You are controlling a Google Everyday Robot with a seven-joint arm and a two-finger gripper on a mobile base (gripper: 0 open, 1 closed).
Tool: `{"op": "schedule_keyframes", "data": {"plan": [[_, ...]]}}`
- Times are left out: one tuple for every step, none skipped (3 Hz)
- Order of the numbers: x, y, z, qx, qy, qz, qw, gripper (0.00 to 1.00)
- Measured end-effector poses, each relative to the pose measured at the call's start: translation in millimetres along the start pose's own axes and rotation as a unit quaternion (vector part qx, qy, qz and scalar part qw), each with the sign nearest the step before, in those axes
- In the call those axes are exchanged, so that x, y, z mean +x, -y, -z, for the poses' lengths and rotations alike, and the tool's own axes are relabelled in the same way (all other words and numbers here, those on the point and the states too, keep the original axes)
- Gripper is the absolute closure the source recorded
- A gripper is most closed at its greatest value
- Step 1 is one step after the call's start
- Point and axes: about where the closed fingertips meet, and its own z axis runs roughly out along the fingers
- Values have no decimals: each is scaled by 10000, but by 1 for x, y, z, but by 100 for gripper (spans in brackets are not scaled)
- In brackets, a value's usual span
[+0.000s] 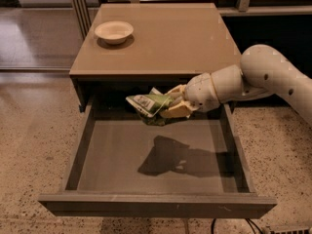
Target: Pick green jalapeno chip bag from top drawer and place on counter
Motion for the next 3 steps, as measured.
{"op": "schedule_keyframes", "data": {"plan": [[-37, 15, 54, 148, 444, 260, 9986, 100], [-71, 36, 85, 153, 555, 502, 9971, 100], [-92, 67, 87, -35, 602, 686, 9958, 100]]}}
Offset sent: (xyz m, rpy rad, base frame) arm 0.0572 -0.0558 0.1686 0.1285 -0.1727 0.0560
